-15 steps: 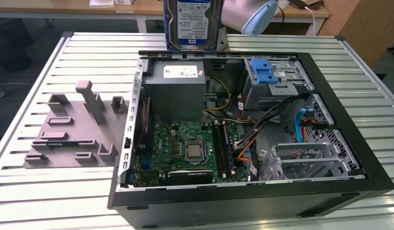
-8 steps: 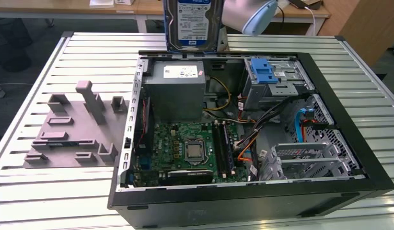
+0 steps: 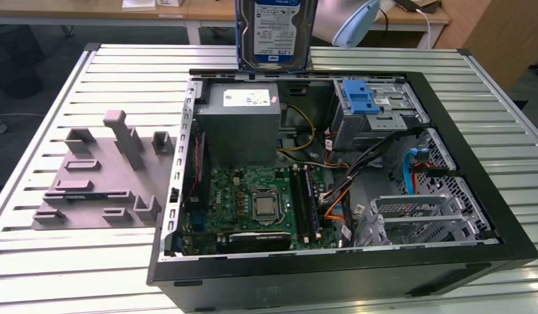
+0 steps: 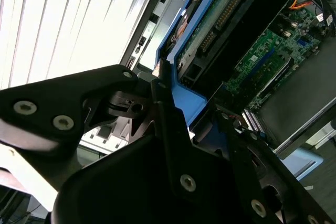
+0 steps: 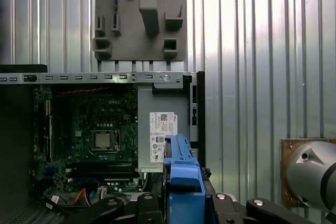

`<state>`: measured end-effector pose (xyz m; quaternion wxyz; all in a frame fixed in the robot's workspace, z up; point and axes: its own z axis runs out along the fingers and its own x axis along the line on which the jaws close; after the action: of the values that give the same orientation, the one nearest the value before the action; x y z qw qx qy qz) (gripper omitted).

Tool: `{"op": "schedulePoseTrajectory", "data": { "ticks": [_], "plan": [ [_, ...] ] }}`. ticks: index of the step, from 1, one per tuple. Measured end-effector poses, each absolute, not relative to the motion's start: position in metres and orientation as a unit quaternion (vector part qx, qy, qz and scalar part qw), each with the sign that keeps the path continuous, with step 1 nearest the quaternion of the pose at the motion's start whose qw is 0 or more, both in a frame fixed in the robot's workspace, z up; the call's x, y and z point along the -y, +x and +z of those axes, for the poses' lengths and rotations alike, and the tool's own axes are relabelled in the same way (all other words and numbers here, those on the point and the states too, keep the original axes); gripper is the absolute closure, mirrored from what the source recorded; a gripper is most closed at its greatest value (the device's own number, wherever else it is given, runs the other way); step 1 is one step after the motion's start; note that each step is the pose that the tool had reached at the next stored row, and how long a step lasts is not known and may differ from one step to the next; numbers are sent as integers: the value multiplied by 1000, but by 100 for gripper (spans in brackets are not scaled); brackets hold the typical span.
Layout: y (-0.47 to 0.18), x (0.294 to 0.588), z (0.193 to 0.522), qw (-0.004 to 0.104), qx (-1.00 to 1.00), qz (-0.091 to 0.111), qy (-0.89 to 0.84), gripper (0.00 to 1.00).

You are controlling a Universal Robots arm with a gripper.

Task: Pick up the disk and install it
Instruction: 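Pick up the disk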

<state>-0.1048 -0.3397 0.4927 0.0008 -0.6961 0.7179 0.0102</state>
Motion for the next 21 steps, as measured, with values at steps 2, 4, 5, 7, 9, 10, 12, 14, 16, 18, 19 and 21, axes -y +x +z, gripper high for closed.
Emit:
{"op": "schedulePoseTrajectory", "data": {
  "ticks": [2,4,5,7,9,10,12,14,16,18,19,21],
  "plan": [
    [-105,340,493,1,-718,10,-696,64],
    [-102,340,493,1,-718,10,-696,64],
    [-102,340,493,1,-718,10,-696,64],
    [-102,340,493,1,-718,10,-696,64],
    [-102,341,493,1,-718,10,-696,64],
    [-102,341,493,1,-718,10,-696,64],
    [-102,342,493,1,-718,10,-696,64],
    [-102,343,493,1,-718,10,-696,64],
    [-102,344,493,1,-718,10,-696,64],
    [-102,344,493,1,-718,10,-696,64],
    [-102,344,493,1,-718,10,-696,64],
    [-102,345,493,1,-718,10,-696,64]
  ]
}}
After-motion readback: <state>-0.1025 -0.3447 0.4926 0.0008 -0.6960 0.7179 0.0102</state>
